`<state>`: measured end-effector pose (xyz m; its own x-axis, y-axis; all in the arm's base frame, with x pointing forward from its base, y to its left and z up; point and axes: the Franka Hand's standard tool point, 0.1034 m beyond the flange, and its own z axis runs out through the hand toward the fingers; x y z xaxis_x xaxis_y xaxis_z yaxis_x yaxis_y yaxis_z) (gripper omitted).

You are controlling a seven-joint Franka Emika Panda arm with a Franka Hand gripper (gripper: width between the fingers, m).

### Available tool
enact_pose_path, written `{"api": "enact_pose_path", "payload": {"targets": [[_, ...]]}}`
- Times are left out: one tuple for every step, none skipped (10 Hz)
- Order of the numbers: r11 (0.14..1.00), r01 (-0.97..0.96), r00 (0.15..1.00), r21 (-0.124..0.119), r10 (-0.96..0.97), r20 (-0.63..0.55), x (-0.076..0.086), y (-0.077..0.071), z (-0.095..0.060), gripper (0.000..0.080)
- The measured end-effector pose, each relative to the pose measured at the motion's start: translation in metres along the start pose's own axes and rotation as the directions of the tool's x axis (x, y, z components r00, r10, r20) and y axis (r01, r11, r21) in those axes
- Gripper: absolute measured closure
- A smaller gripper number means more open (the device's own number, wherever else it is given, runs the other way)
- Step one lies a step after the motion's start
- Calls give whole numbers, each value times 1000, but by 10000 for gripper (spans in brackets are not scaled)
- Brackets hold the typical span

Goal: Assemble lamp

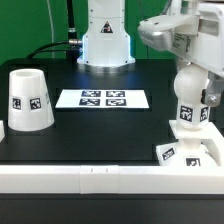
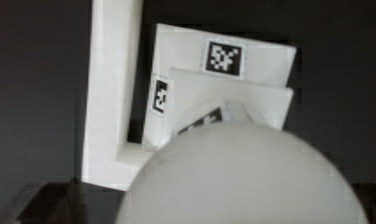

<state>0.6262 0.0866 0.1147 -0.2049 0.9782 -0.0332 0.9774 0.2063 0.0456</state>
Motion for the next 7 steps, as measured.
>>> {"api": "enact_pose_path", "payload": {"targets": [[999,33,999,0,-33,5,-2,0,0,101],[1000,31,1000,2,-31,5,-2,0,0,101],[1000,28,1000,3,-28,6,-2,0,0,229],[1000,27,1000,3,-27,6,-3,0,0,229],[1000,27,1000,3,-27,6,-3,0,0,225],[1000,16,1000,3,-16,6,-3,0,0,225],[1000,-5,1000,3,5,6,-3,-1,0,225]]}}
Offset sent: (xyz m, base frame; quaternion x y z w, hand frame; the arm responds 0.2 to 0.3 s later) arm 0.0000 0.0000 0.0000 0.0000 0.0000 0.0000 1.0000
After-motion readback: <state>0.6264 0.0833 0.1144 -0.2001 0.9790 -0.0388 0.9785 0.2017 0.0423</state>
